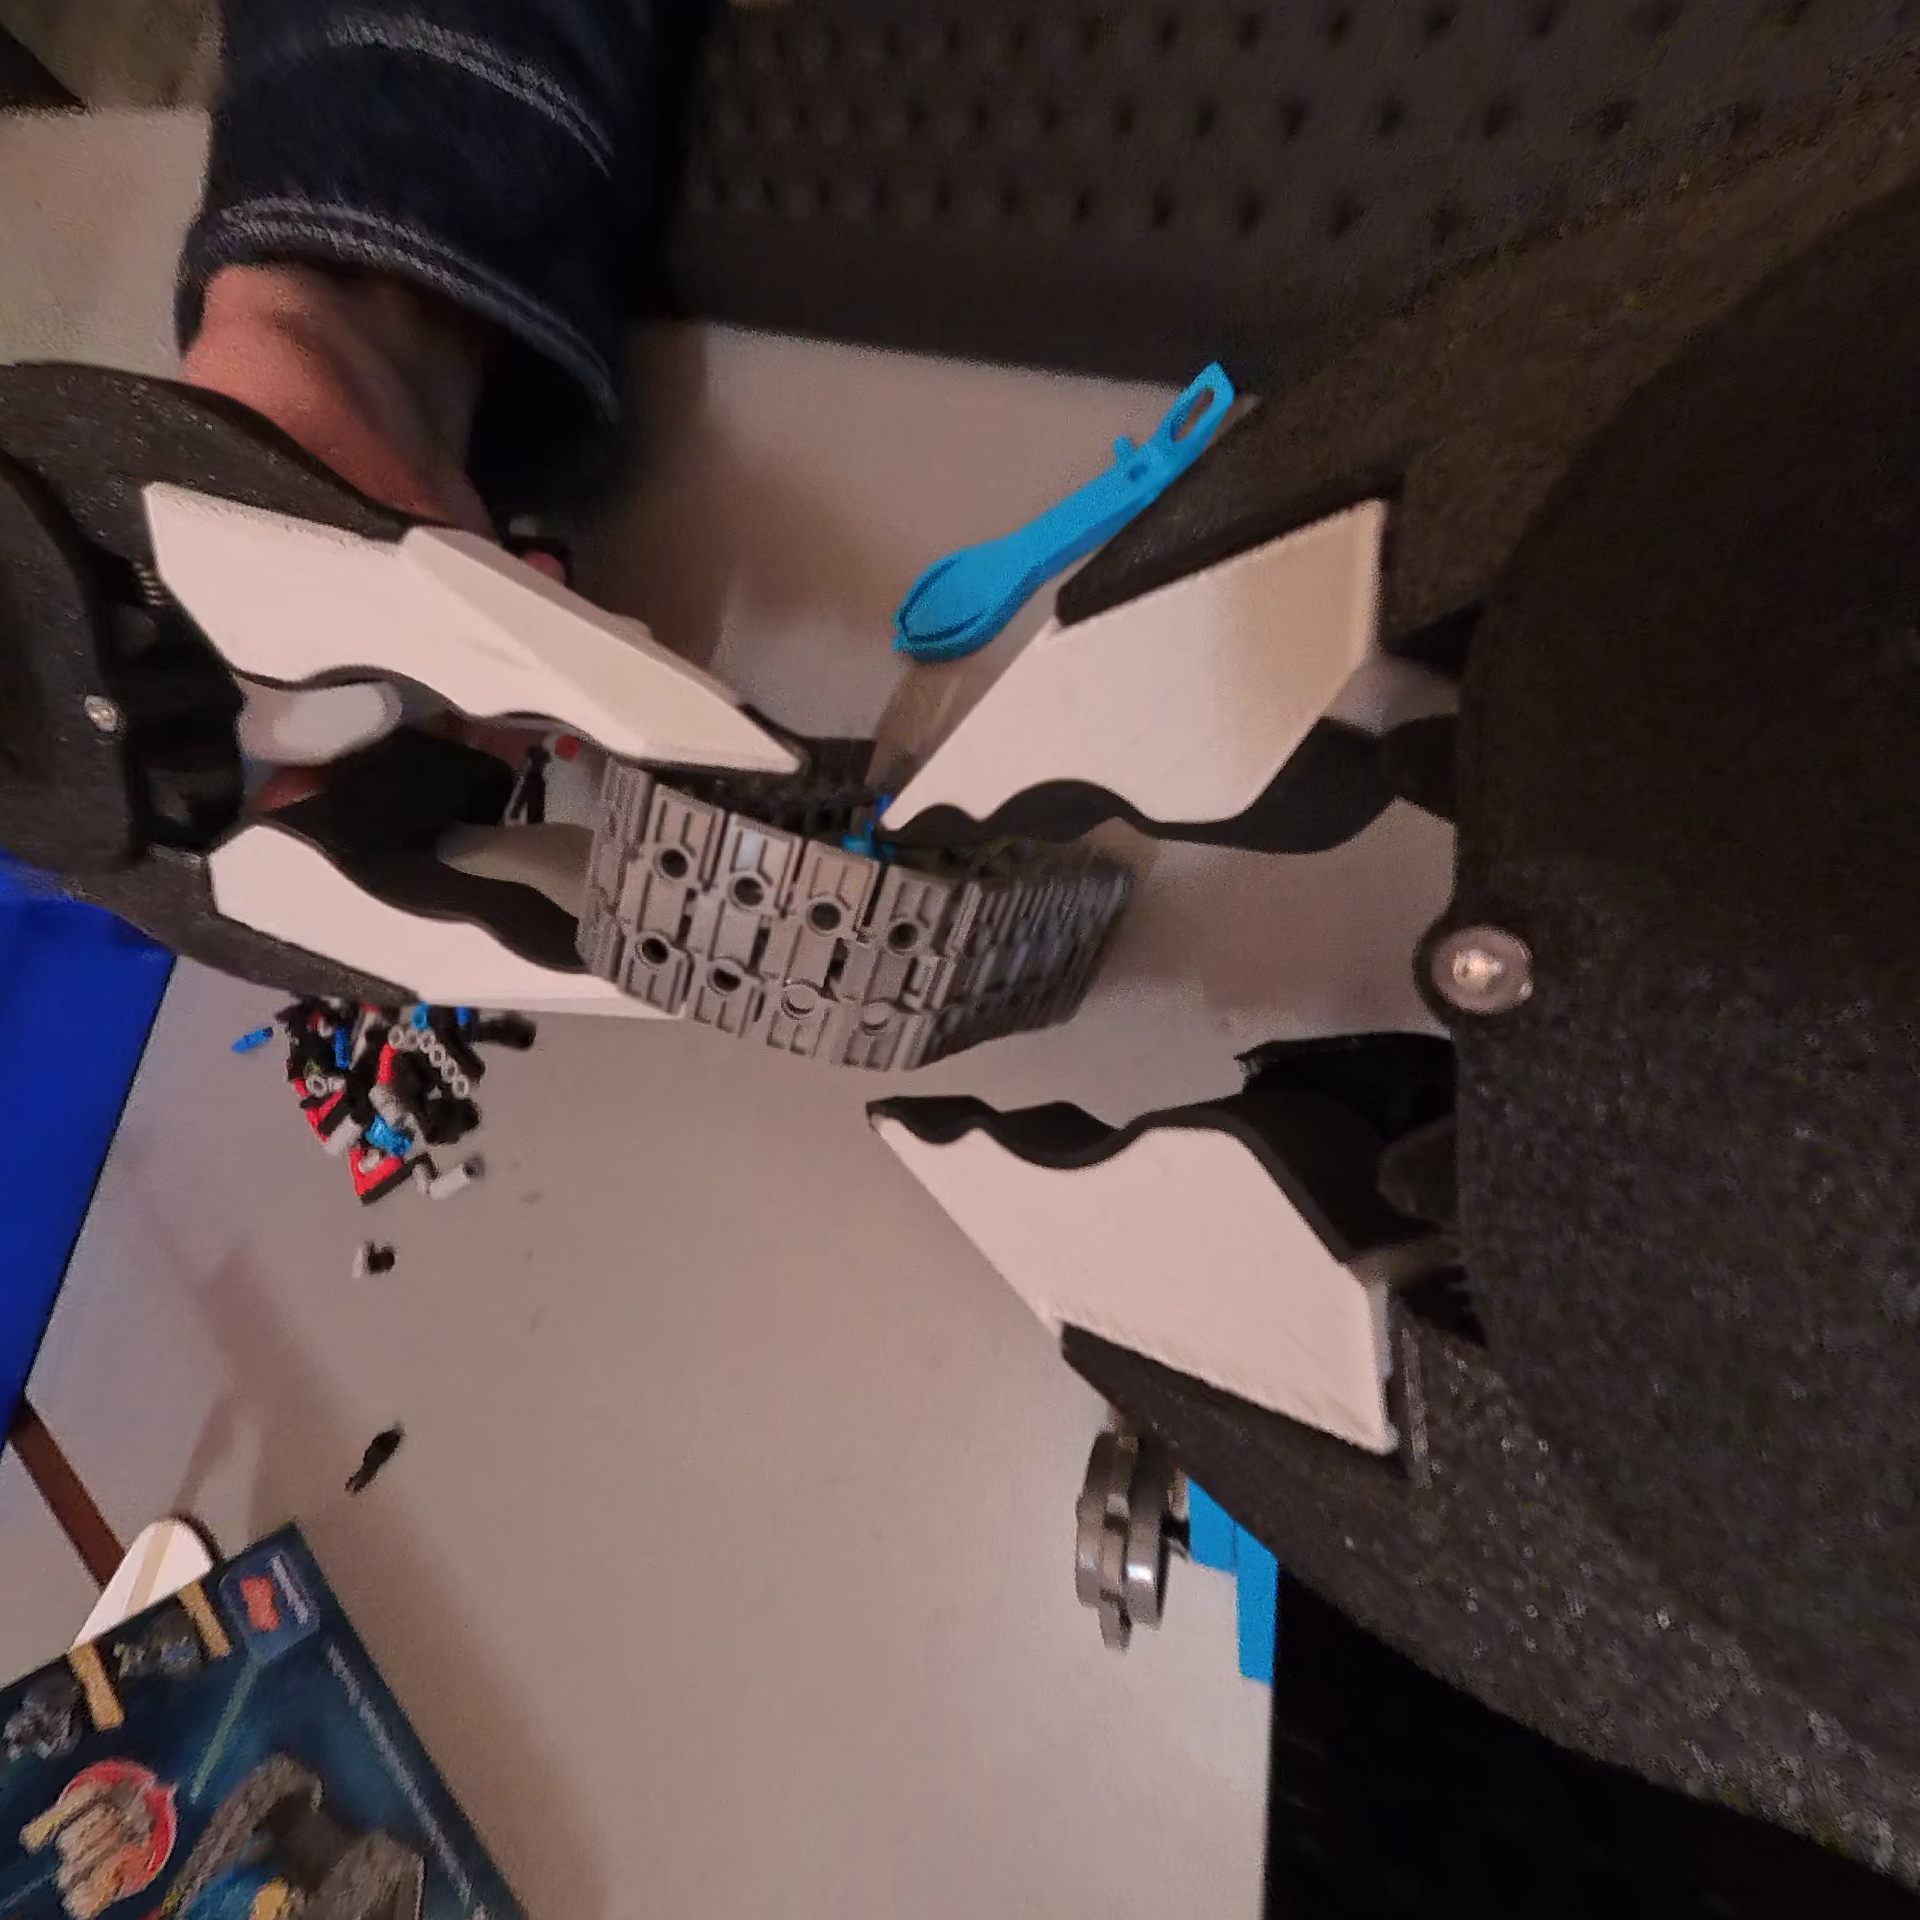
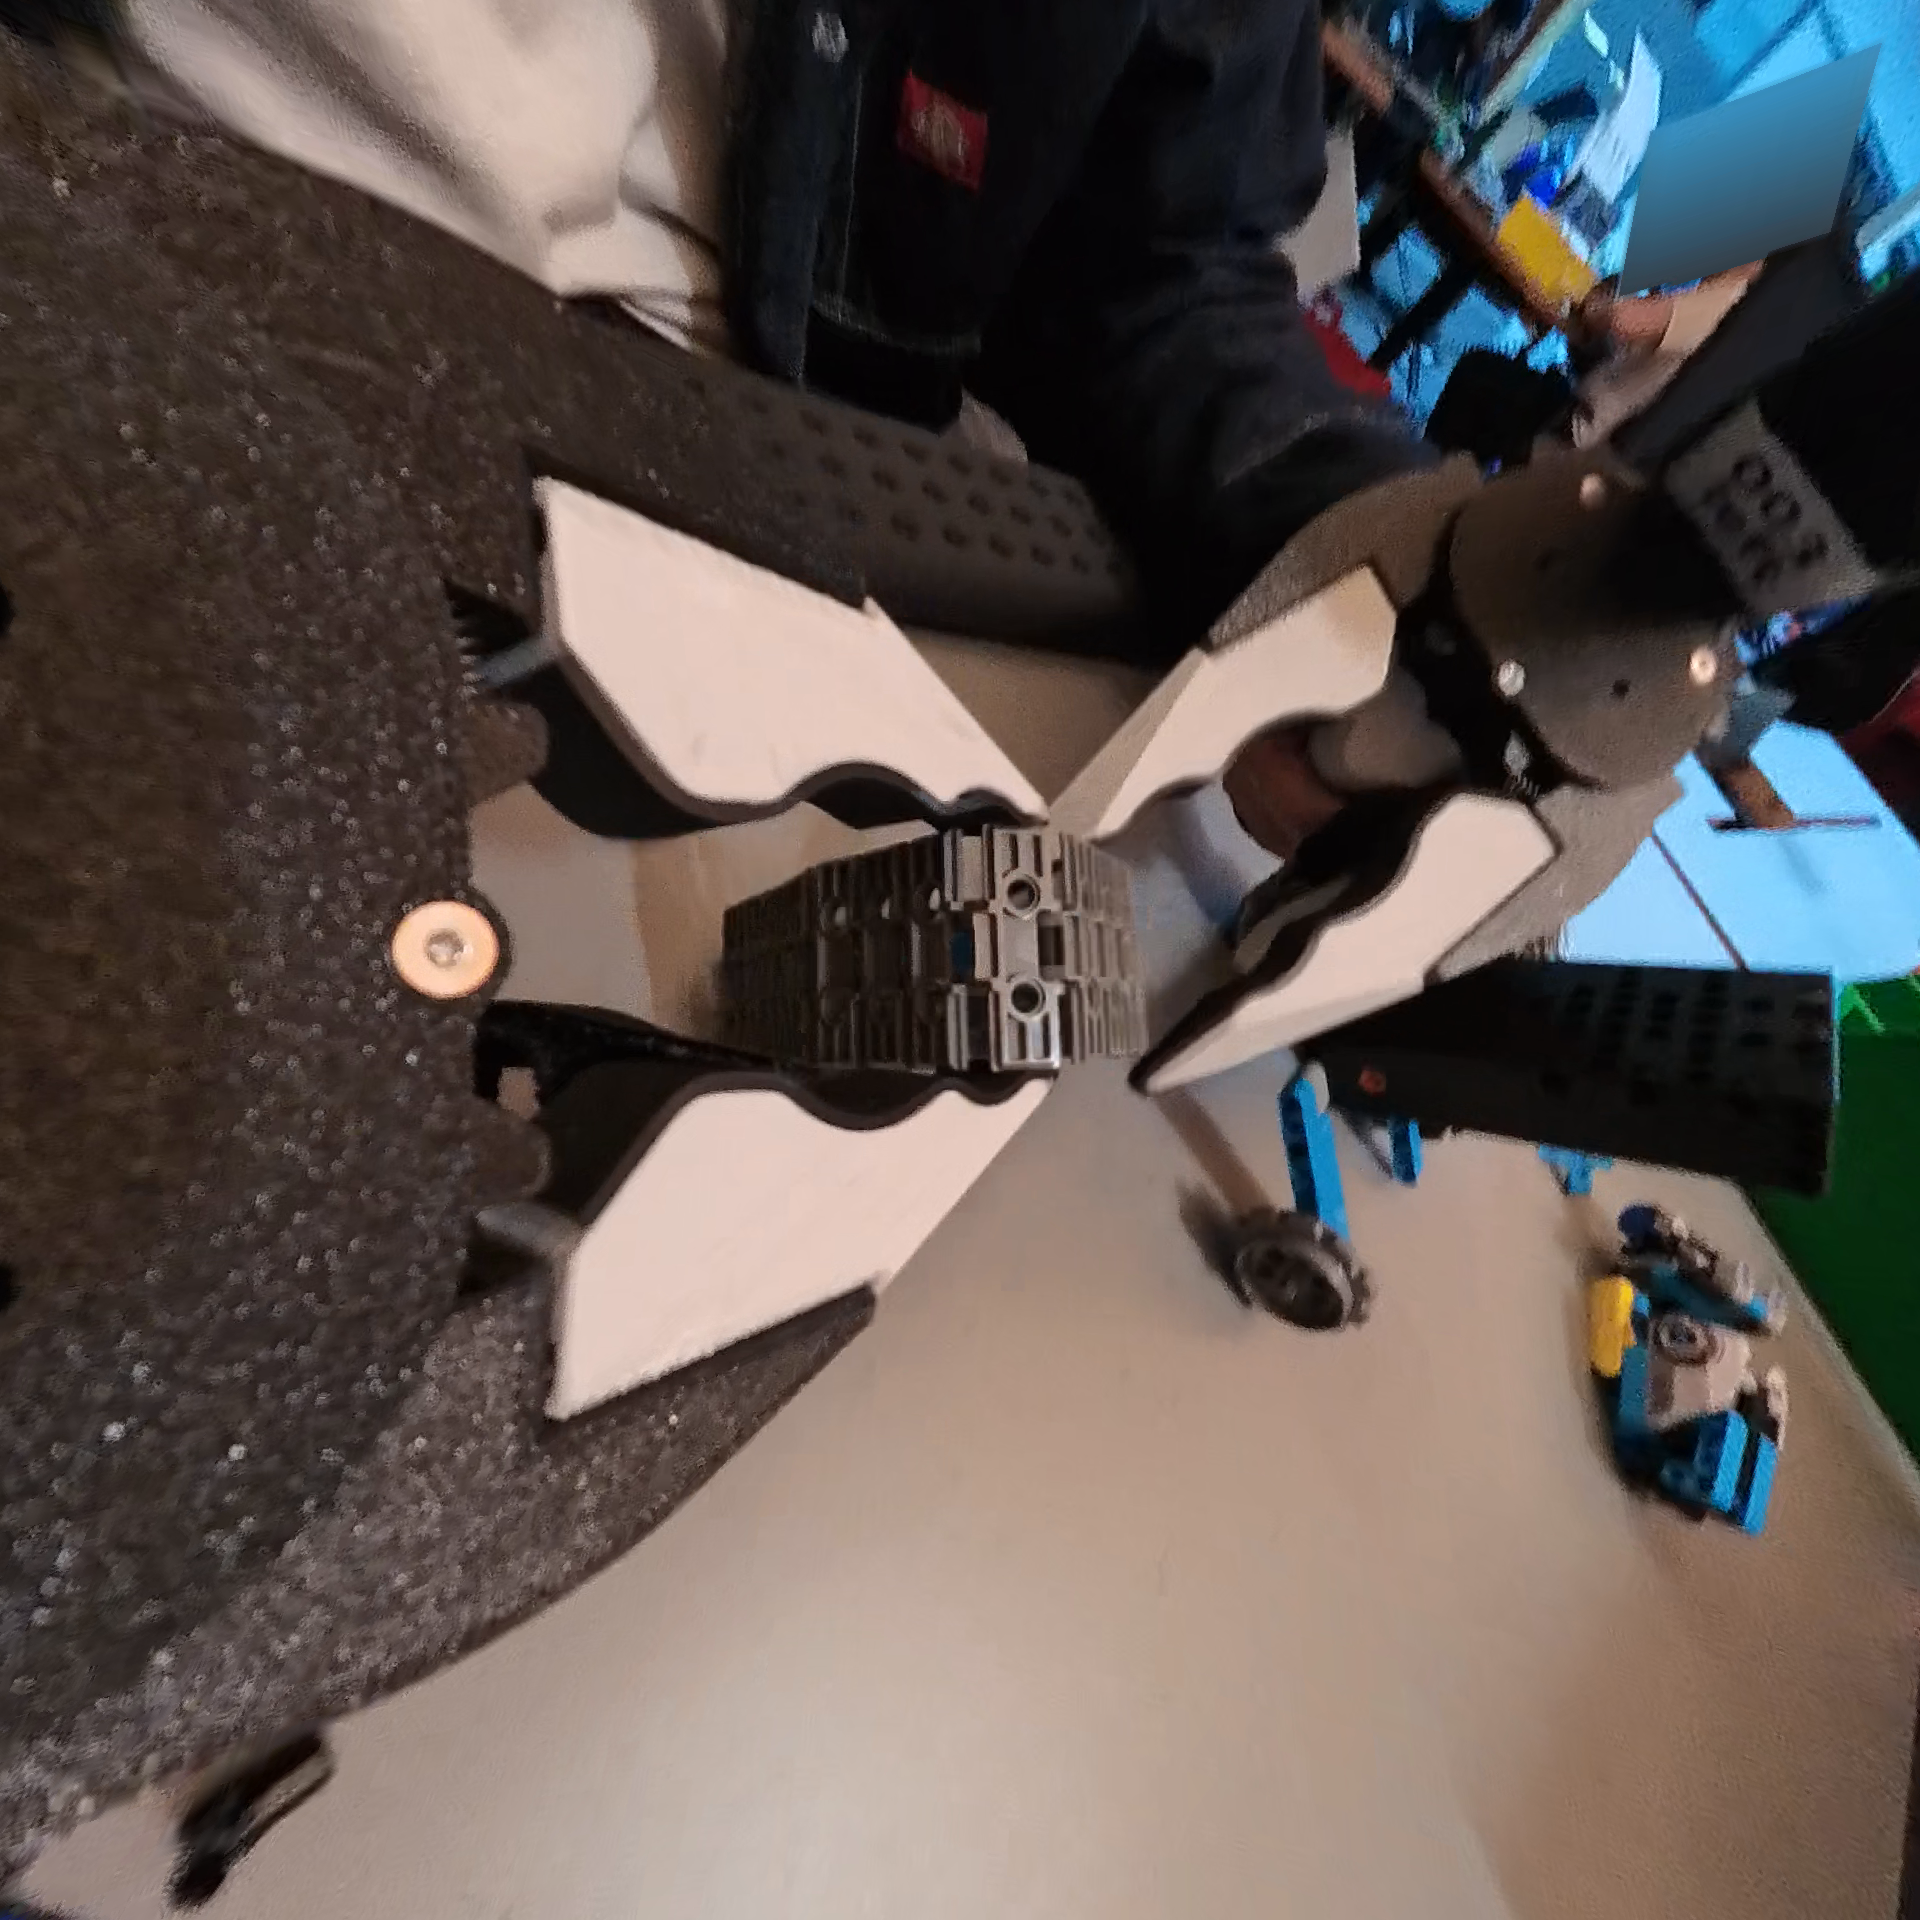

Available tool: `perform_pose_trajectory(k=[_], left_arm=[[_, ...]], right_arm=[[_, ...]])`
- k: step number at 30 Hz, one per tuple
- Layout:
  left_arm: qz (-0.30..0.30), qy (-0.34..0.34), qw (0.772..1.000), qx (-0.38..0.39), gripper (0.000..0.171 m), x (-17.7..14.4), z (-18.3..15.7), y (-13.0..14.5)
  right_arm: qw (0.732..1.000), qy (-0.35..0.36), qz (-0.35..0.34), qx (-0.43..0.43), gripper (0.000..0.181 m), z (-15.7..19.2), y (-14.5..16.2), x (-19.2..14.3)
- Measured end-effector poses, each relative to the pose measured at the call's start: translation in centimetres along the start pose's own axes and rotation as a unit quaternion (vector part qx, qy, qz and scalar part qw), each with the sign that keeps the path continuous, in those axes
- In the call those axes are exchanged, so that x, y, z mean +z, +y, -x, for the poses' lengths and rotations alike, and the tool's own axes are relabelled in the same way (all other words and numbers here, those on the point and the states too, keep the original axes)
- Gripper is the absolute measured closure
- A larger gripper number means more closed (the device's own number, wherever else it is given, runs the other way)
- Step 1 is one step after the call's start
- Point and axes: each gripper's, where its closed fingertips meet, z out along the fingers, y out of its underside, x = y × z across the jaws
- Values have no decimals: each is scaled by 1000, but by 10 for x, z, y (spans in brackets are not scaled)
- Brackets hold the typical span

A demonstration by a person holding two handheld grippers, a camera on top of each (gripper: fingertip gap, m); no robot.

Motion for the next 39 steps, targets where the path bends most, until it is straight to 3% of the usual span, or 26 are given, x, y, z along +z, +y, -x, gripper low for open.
perform_pose_trajectory(k=[2, 4, 8, 12, 14, 15, 17, 20, 25, 27, 30, 33, 36, 37, 39], left_arm=[[-12, 3, 1000, -12, 131, -5, 2, -3], [-26, 12, 999, -30, 150, -7, 4, -7], [-11, 20, 1000, 1, 149, -2, -5, -2], [-15, 11, 999, 28, 145, 1, -9, -5], [-8, 7, 999, 46, 154, 2, -11, -3], [-8, -4, 998, 61, 168, 0, -9, -4], [-16, -4, 996, 84, 170, -10, -11, -7], [-36, 20, 995, 88, 170, -33, -17, -12], [-11, 64, 993, 96, 170, -56, -28, 10], [15, 79, 993, 88, 160, -64, -28, 25], [4, 52, 997, 63, 138, -83, -10, 27], [-107, 17, 993, 37, 138, -119, 12, -6], [-222, -73, 972, -26, 132, -161, 59, -30], [-223, -101, 968, -57, 129, -168, 77, -22], [-172, -112, 971, -122, 107, -157, 98, 9]], right_arm=[[1000, 22, -14, 14, 140, -11, -4, -6], [999, -2, -27, 34, 140, -8, -7, -9], [996, -55, -58, 44, 142, 9, -17, -10], [995, -61, -64, 39, 143, 16, -22, -11], [992, -90, -75, 37, 151, 28, -27, -14], [991, -105, -79, 29, 152, 34, -29, -16], [990, -115, -76, 10, 156, 42, -30, -19], [994, -82, -72, -20, 155, 36, -29, -22], [997, 62, -13, -37, 154, -15, -7, -17], [995, 86, 10, -49, 154, -22, 1, -11], [993, 102, 21, -63, 150, -23, 4, 1], [987, 119, 16, -104, 143, -21, -8, 18], [968, 167, 55, -180, 140, -28, -23, 37], [962, 175, 57, -204, 140, -29, -30, 45], [949, 177, 74, -251, 139, -30, -34, 65]])
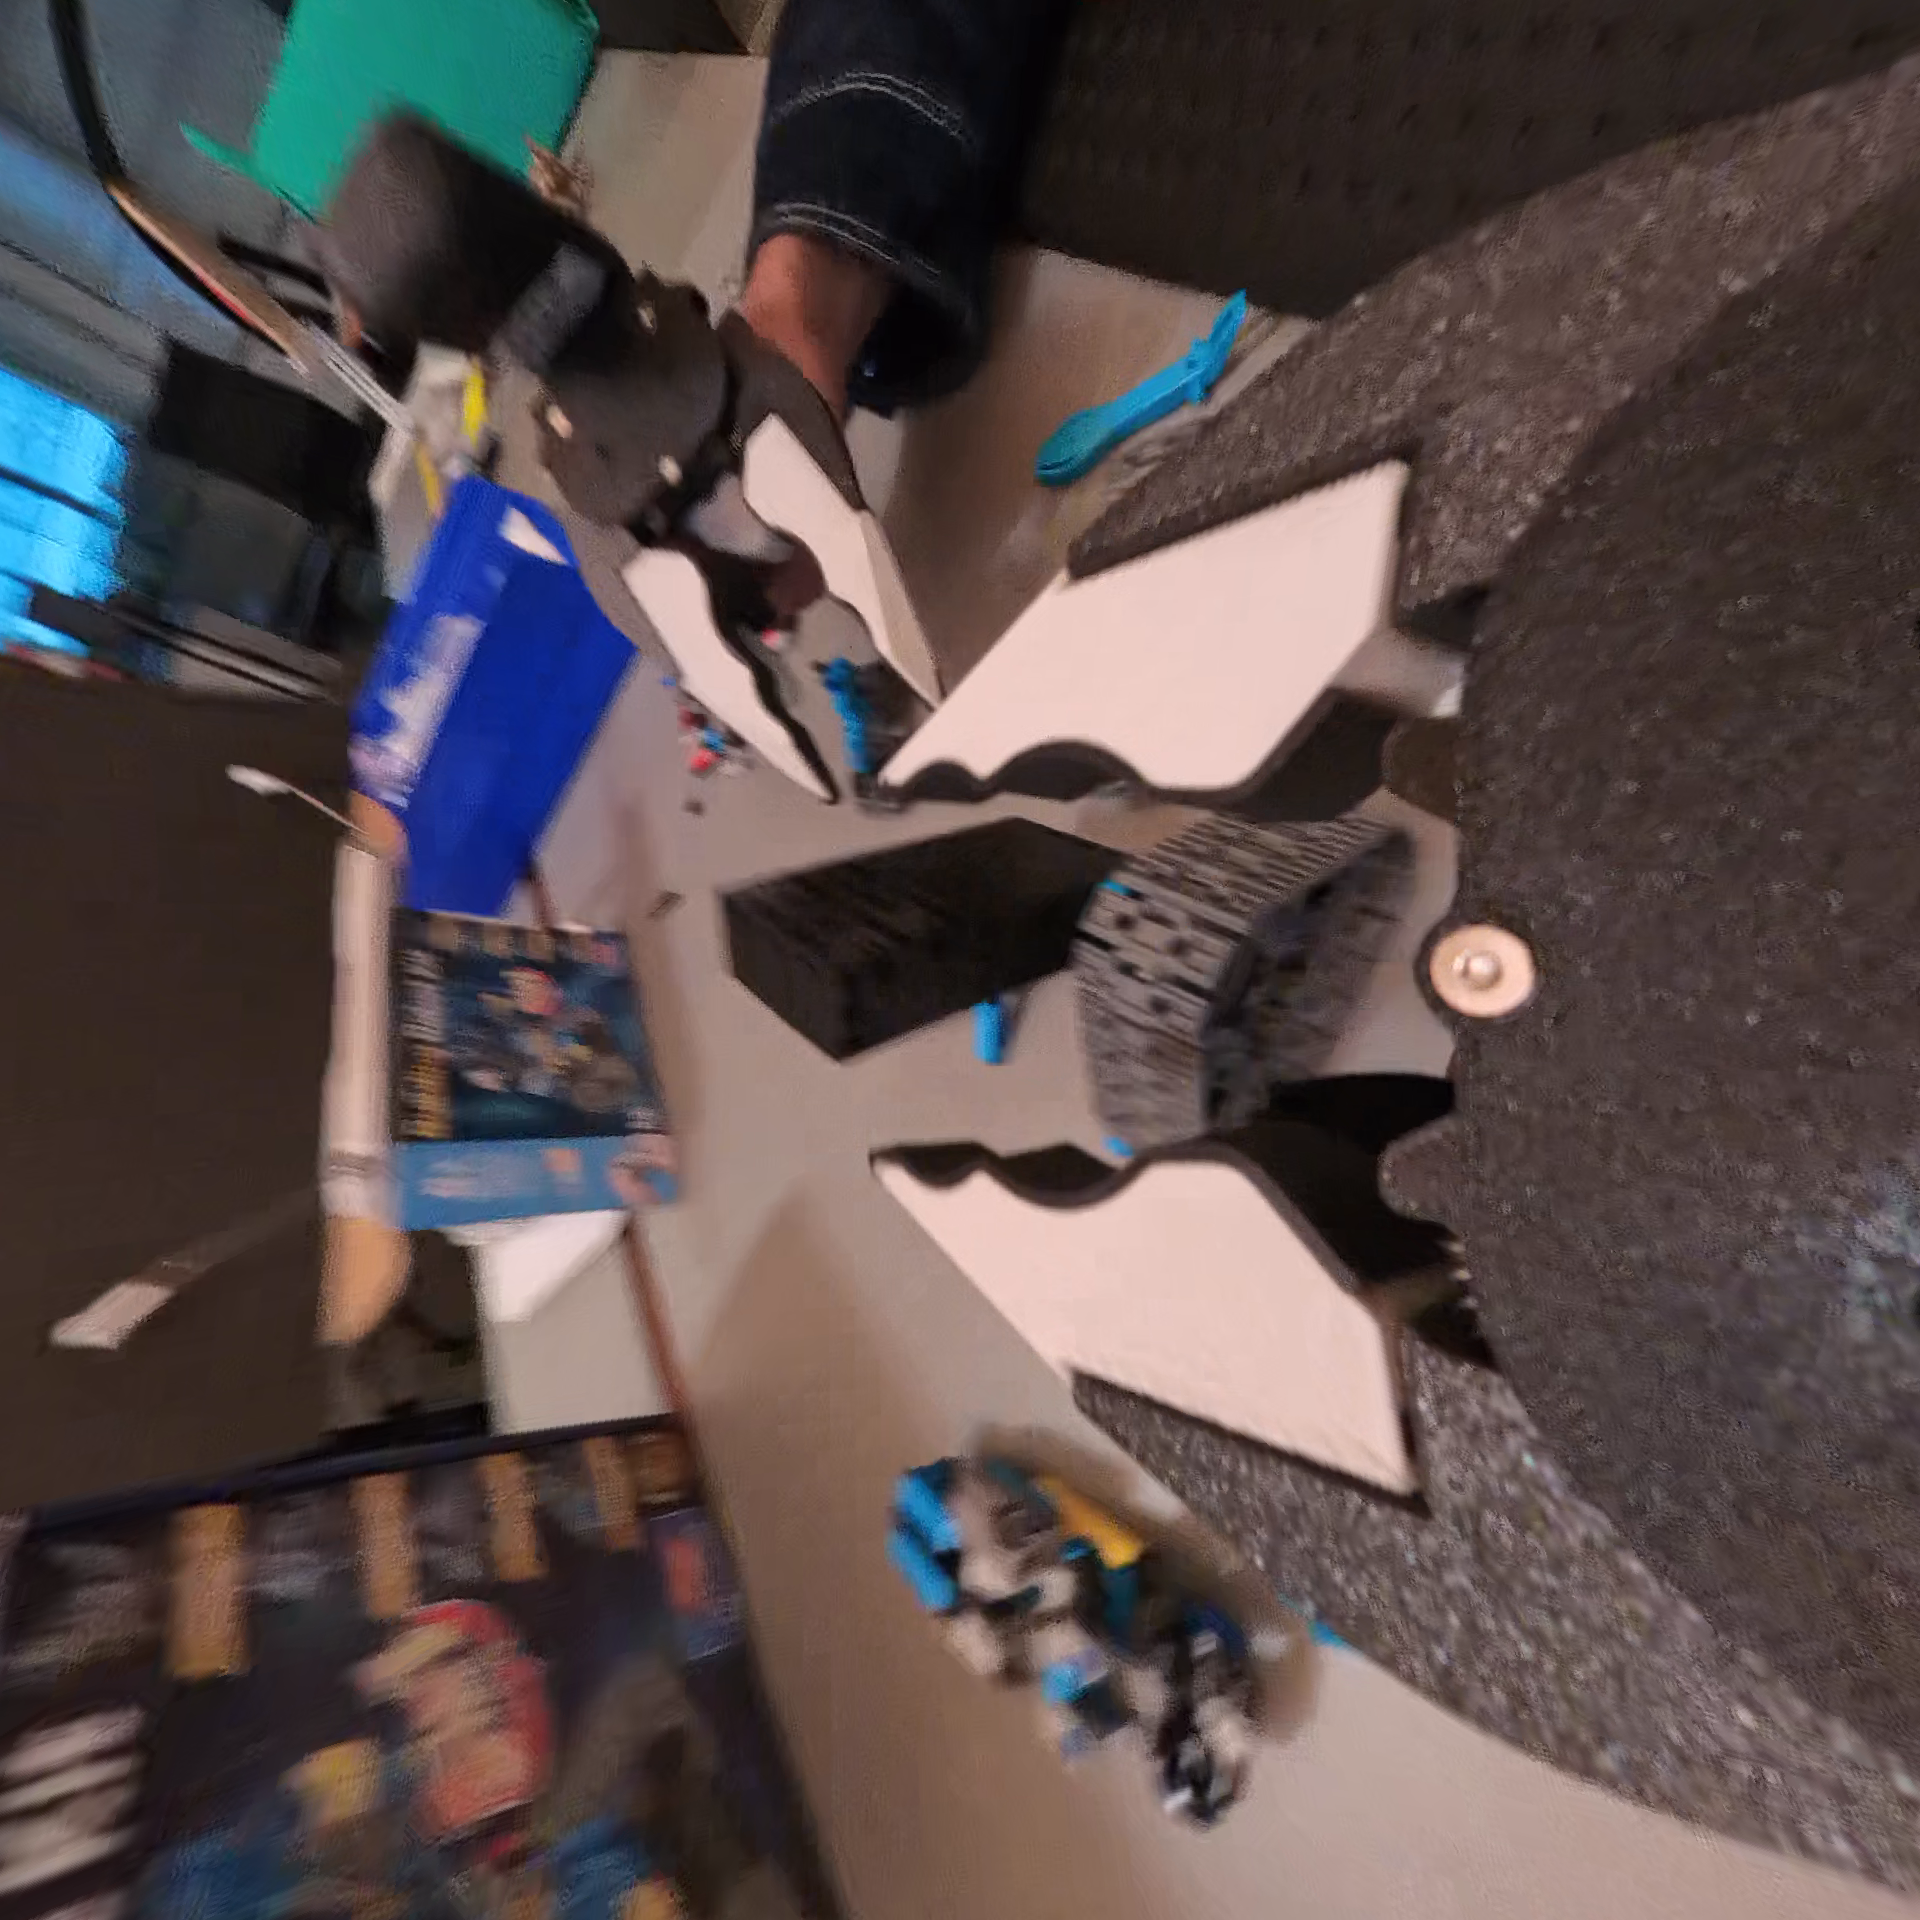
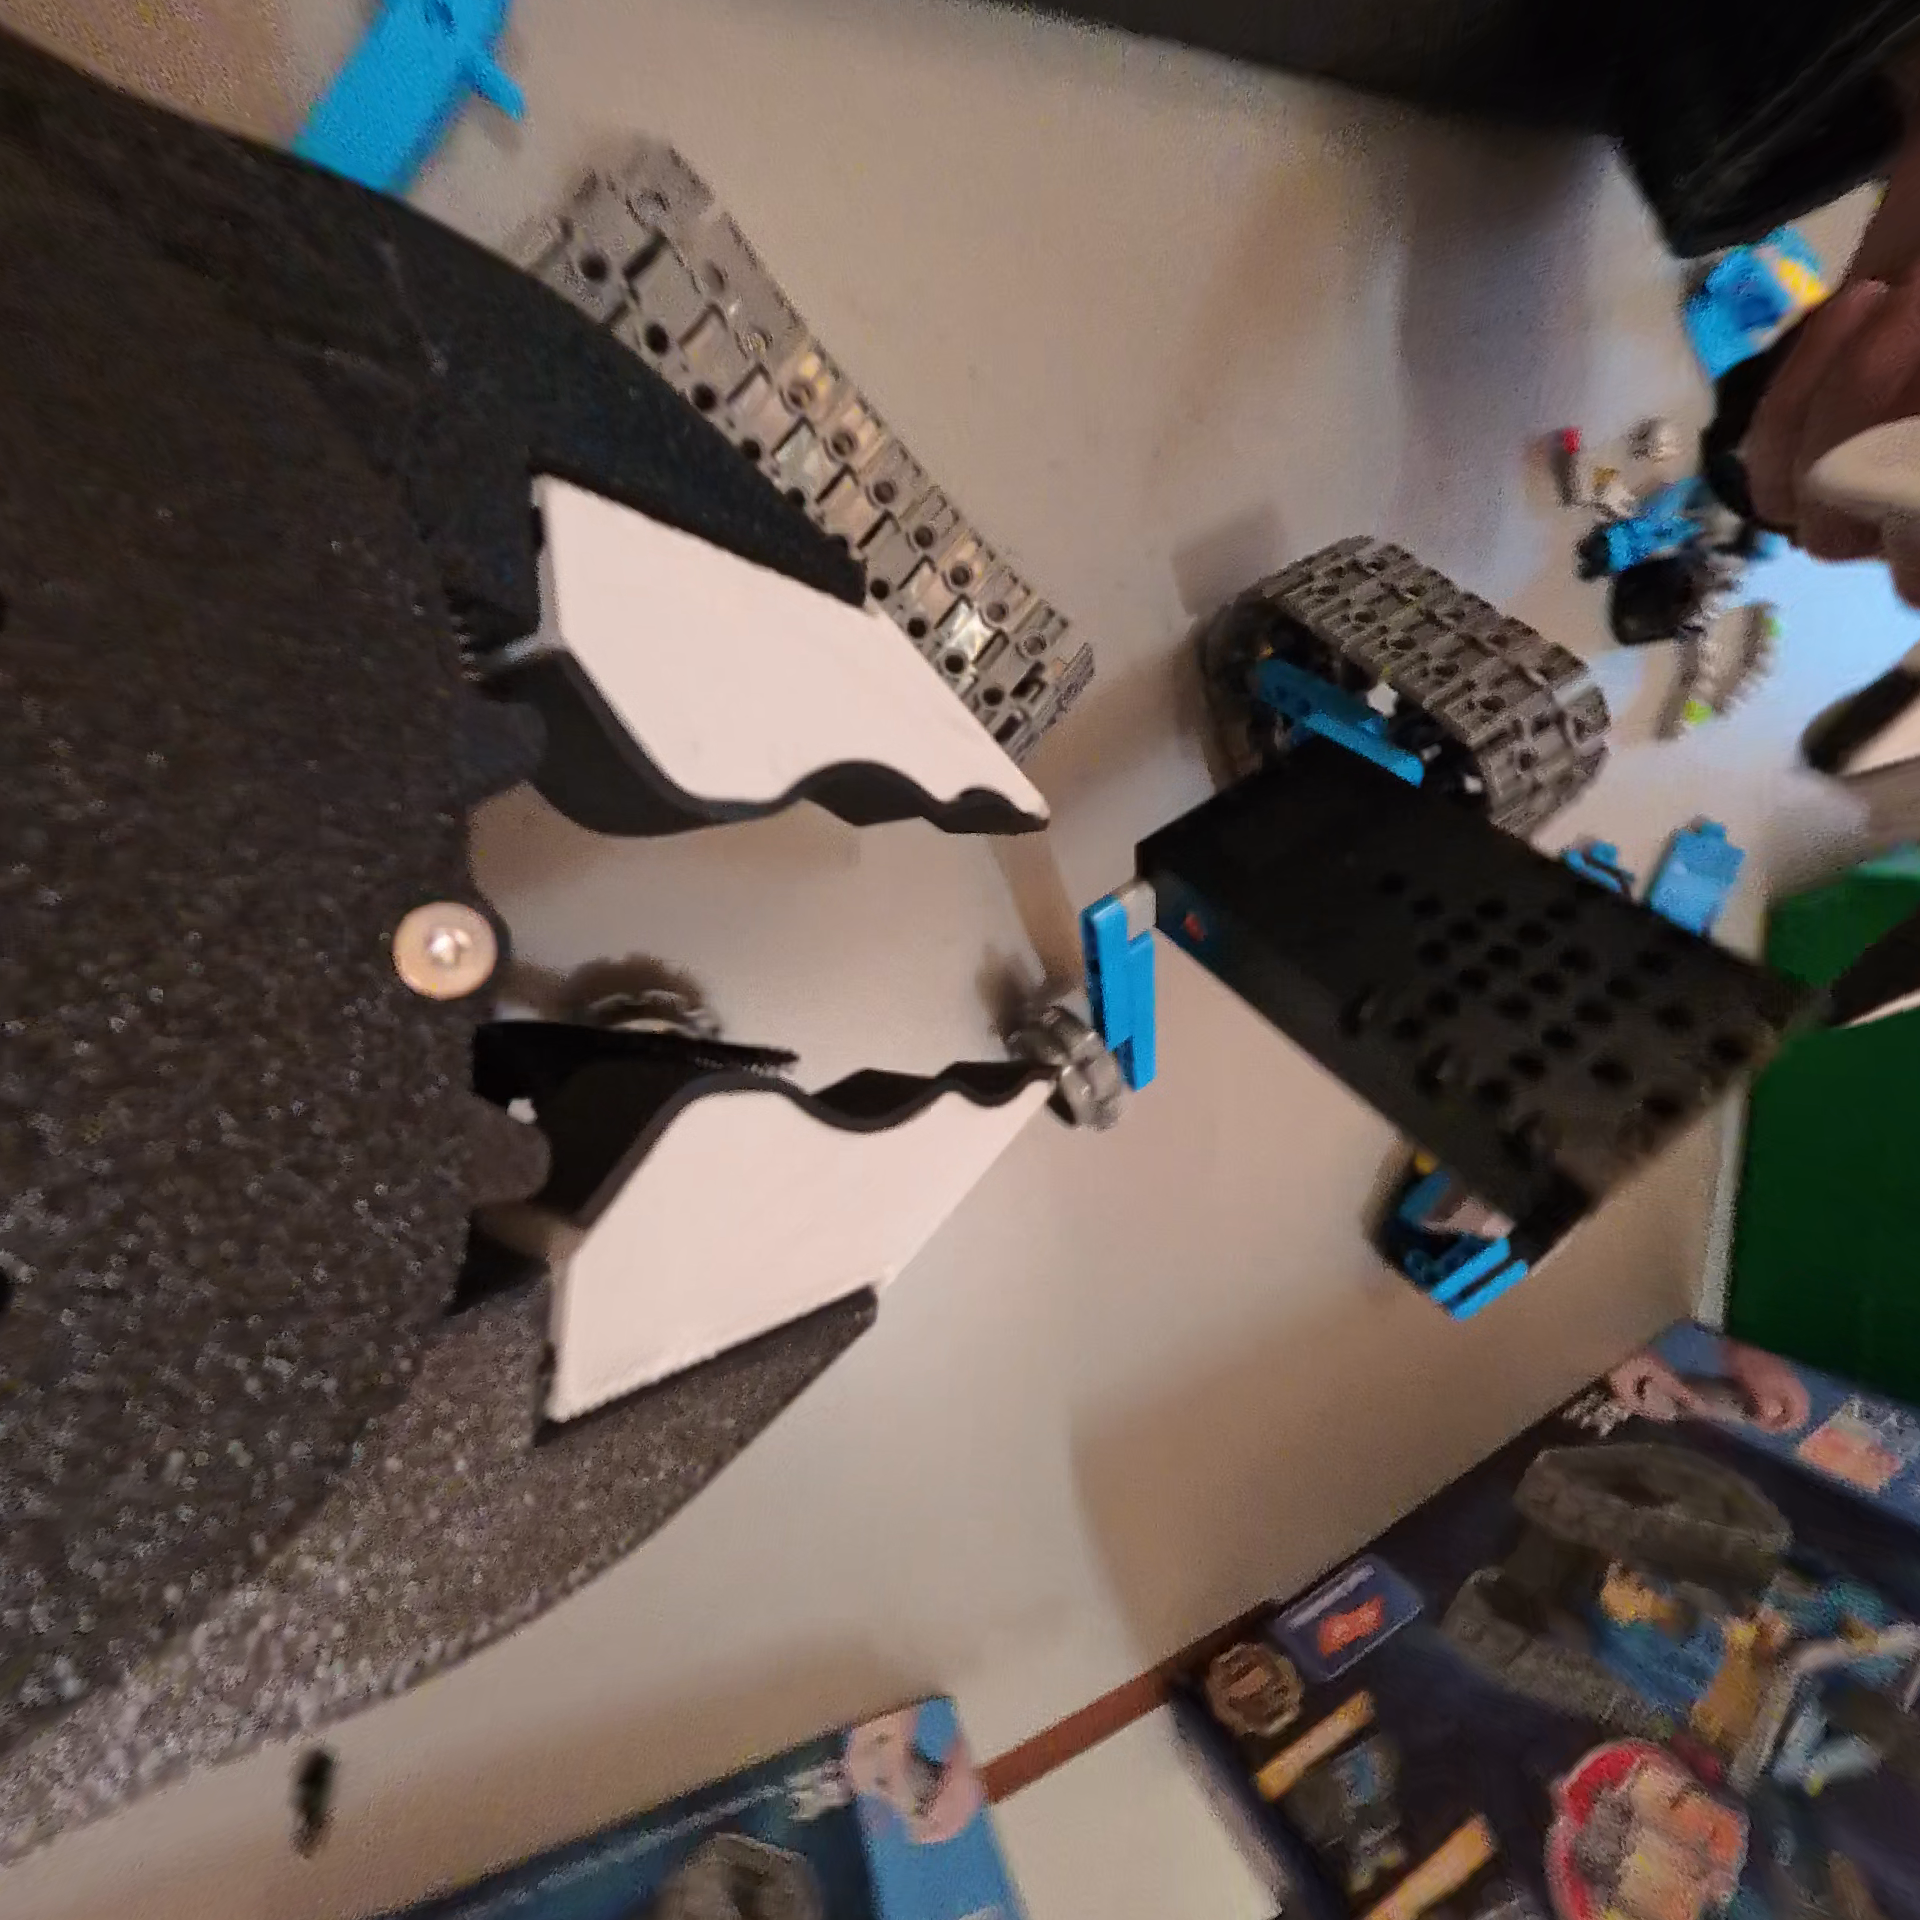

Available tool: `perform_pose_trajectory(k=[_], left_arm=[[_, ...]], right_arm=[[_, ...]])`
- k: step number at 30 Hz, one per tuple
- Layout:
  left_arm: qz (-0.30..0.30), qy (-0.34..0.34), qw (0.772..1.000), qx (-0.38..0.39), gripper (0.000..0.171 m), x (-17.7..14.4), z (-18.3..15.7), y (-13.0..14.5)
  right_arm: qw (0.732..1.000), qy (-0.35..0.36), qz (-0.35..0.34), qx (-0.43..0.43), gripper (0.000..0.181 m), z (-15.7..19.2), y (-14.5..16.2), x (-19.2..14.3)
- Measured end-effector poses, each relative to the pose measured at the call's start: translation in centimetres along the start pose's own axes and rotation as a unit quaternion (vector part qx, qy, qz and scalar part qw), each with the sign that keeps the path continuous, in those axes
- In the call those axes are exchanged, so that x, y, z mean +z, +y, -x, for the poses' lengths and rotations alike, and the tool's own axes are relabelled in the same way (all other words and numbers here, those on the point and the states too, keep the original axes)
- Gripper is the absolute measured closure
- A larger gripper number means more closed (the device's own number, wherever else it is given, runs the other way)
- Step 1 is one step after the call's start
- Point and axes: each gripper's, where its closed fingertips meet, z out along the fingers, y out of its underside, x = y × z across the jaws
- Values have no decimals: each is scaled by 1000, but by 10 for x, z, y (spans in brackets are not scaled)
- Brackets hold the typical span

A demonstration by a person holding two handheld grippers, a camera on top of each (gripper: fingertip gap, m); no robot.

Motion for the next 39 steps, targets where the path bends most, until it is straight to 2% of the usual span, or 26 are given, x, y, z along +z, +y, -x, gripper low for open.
perform_pose_trajectory(k=[2, 5, 7, 8, 10, 12, 14, 16, 19, 22, 28, 33, 36, 39], left_arm=[[61, 45, 997, -31, 93, 15, -8, 27], [147, 70, 986, 12, 94, 36, -17, 54], [220, 82, 971, 48, 98, 43, -17, 69], [237, 93, 965, 59, 106, 47, -17, 70], [248, 135, 958, 53, 113, 57, -20, 64], [273, 180, 944, 51, 118, 66, -26, 67], [302, 210, 927, 68, 109, 71, -35, 73], [329, 210, 917, 79, 112, 71, -36, 77], [344, 218, 911, 70, 128, 65, -36, 76], [351, 226, 906, 65, 135, 54, -34, 77], [355, 254, 897, 68, 143, 46, -45, 79], [351, 275, 892, 76, 143, 42, -53, 80], [336, 291, 891, 90, 142, 37, -58, 77], [318, 312, 889, 107, 142, 33, -68, 73]], right_arm=[[996, 19, 11, -82, 136, 7, -3, 20], [975, 77, 40, -203, 144, 9, -1, 38], [961, 105, 55, -250, 148, 6, 2, 44], [957, 112, 57, -261, 151, 6, 2, 46], [949, 124, 65, -283, 166, 4, 2, 49], [936, 145, 75, -311, 173, 2, 3, 50], [924, 157, 74, -339, 173, 2, 6, 49], [918, 167, 73, -354, 173, 2, 8, 48], [909, 169, 92, -369, 174, 1, 7, 47], [903, 178, 80, -382, 175, 0, -1, 38], [904, 172, 78, -384, 175, -1, -3, 28], [898, 164, 62, -404, 174, 5, -6, 18], [903, 160, 40, -397, 174, 6, -17, 4], [921, 130, 11, -368, 172, 13, -24, -7]])
